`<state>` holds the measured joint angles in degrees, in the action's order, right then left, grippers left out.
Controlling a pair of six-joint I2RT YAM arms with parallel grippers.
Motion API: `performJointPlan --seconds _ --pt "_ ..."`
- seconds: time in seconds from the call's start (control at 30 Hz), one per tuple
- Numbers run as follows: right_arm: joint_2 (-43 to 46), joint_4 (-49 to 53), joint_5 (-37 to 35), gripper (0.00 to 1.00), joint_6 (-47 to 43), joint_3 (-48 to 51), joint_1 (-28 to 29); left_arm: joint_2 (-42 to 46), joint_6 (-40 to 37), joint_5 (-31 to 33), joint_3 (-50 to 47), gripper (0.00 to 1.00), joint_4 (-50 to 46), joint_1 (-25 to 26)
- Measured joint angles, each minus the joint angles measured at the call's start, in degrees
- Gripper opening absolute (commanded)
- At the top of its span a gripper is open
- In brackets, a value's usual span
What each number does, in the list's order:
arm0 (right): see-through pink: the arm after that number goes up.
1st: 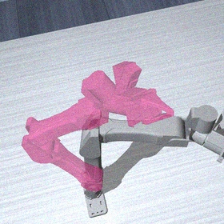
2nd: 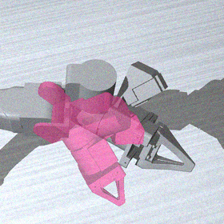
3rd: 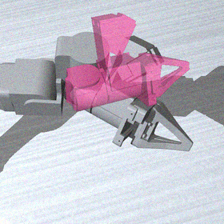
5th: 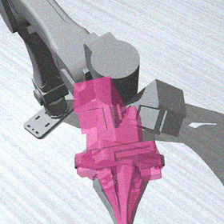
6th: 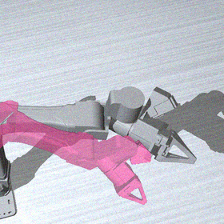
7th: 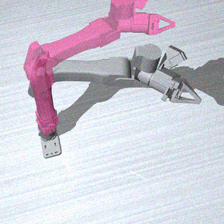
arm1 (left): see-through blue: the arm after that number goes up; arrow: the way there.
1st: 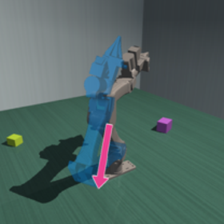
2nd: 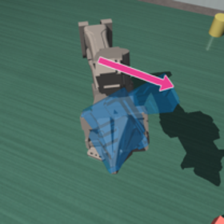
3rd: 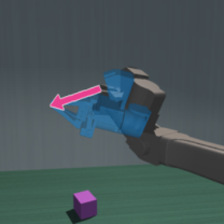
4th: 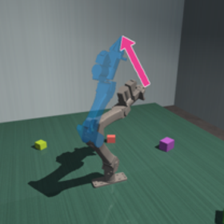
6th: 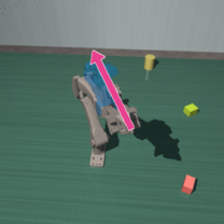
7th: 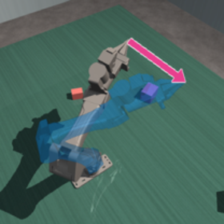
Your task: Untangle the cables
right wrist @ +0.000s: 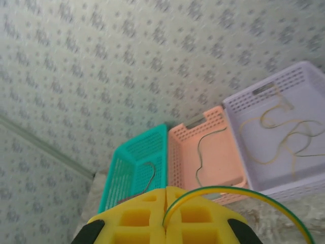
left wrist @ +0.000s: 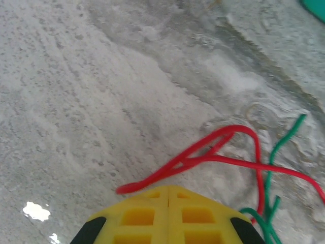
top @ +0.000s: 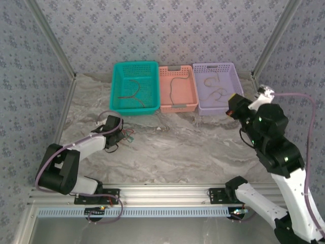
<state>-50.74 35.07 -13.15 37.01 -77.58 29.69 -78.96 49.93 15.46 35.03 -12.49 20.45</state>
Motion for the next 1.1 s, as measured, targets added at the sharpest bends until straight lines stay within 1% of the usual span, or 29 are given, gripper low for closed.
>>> performJointPlan --seconds 0.1,0.2,0.33,0.43,0.53,0.6,0.67,0.73,0.83,0.97,1.03,1.1 --pt "-4.57 1.03 0.37 0.00 -2.08 -2.45 3.67 4.22 -0.48 -0.68 1.05 0.41 -1.73 2.01" --pt "-5.62 2.34 0.70 0.00 -3.37 -4.85 4.59 10.93 -1.03 -0.94 2.89 0.54 -3.63 4.24" --pt "-4.92 2.27 2.16 0.00 -3.69 -7.74 4.59 19.87 -1.73 -0.83 6.12 0.57 -6.34 7.43" --pt "-4.74 1.09 5.70 0.00 -3.61 -6.84 4.35 25.99 -2.47 -0.85 9.20 0.56 -8.72 10.27" --pt "-4.96 -0.63 10.16 0.00 -3.21 -2.78 3.48 30.32 -2.82 -1.18 11.50 0.56 -10.40 12.61" --pt "-5.60 -2.25 13.60 0.00 -2.91 2.36 2.23 31.30 -2.75 -1.99 12.44 0.56 -11.17 14.05" --pt "-6.29 -4.22 17.09 0.00 -1.70 8.46 0.52 31.21 -2.56 -2.69 12.50 0.55 -11.52 15.85" --pt "-8.02 -5.97 20.09 0.00 -0.44 14.80 -1.11 29.97 -2.54 -3.32 12.24 0.55 -11.08 18.75" --pt "-10.08 -6.64 23.04 0.00 1.18 21.29 -2.56 26.60 -2.58 -4.35 10.40 0.55 -7.80 23.71" --pt "-10.27 -8.11 24.72 0.00 2.64 22.67 -2.78 21.11 -3.39 -5.44 8.90 0.55 -2.29 31.21" --pt "-10.29 -9.62 25.00 0.00 3.69 22.64 -2.78 18.34 -5.09 -6.43 9.31 0.55 2.16 35.12" --pt "-10.49 -9.86 24.92 0.00 4.85 22.32 -2.64 15.15 -7.10 -7.67 10.54 0.55 5.79 37.81"
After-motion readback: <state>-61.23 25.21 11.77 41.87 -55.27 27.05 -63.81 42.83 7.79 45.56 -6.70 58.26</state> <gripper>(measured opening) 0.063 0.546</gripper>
